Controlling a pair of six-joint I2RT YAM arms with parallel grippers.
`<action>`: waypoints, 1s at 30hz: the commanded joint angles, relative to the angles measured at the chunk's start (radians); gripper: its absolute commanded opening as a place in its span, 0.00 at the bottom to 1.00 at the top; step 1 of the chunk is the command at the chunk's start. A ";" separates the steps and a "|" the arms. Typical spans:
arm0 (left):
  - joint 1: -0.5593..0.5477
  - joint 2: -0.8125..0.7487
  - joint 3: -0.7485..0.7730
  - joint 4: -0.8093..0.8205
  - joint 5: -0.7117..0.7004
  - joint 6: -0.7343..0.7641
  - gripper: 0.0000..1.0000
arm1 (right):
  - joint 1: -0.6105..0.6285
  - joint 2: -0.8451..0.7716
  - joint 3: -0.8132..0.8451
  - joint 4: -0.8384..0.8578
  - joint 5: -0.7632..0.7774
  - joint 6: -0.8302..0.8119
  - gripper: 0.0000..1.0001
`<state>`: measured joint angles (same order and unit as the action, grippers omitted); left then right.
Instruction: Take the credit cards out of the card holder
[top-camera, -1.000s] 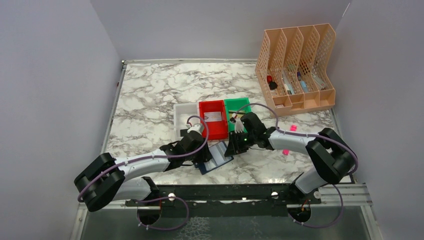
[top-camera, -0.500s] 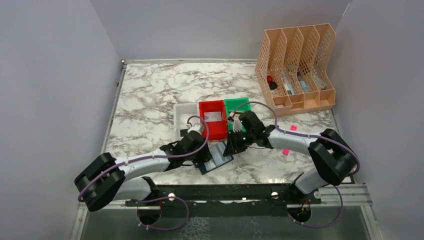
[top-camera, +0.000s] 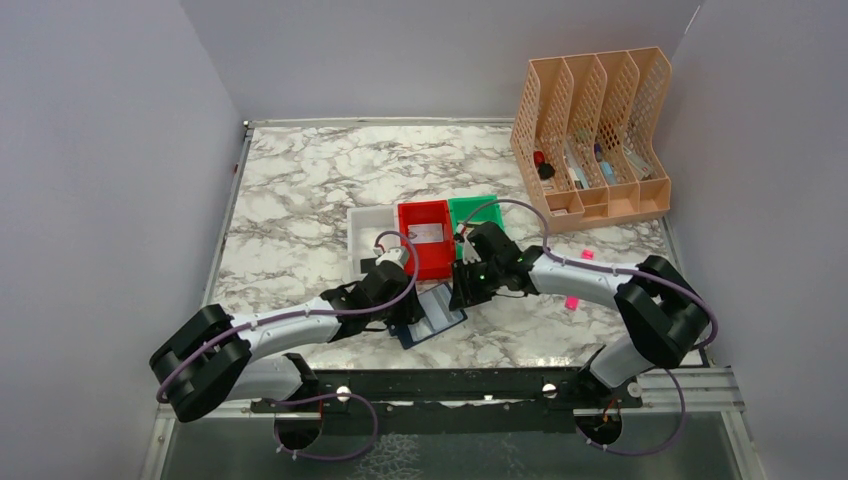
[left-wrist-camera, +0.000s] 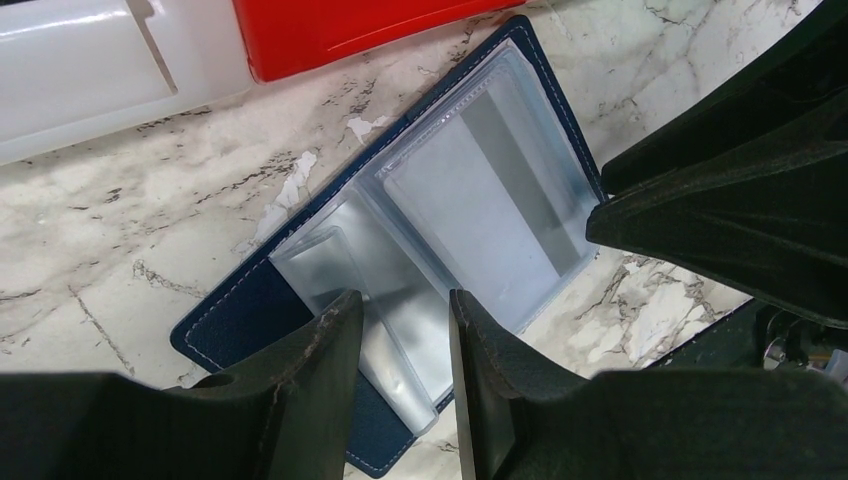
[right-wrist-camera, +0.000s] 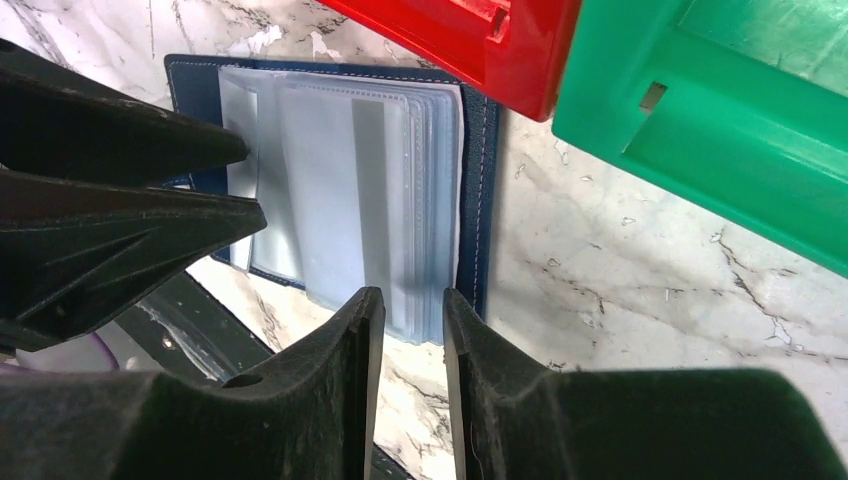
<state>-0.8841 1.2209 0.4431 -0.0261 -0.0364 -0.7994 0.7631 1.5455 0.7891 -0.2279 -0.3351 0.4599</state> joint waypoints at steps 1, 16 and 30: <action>0.000 -0.019 0.014 -0.040 -0.039 0.019 0.41 | 0.013 0.000 0.021 -0.022 0.043 -0.010 0.34; -0.001 -0.082 0.007 -0.097 -0.046 0.012 0.41 | 0.046 0.051 0.033 0.012 0.030 0.005 0.27; -0.001 -0.092 -0.012 -0.166 -0.039 0.016 0.41 | 0.121 0.053 0.127 -0.125 0.216 -0.013 0.34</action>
<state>-0.8837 1.1439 0.4442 -0.1680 -0.0582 -0.7952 0.8627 1.5841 0.8803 -0.3164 -0.1646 0.4606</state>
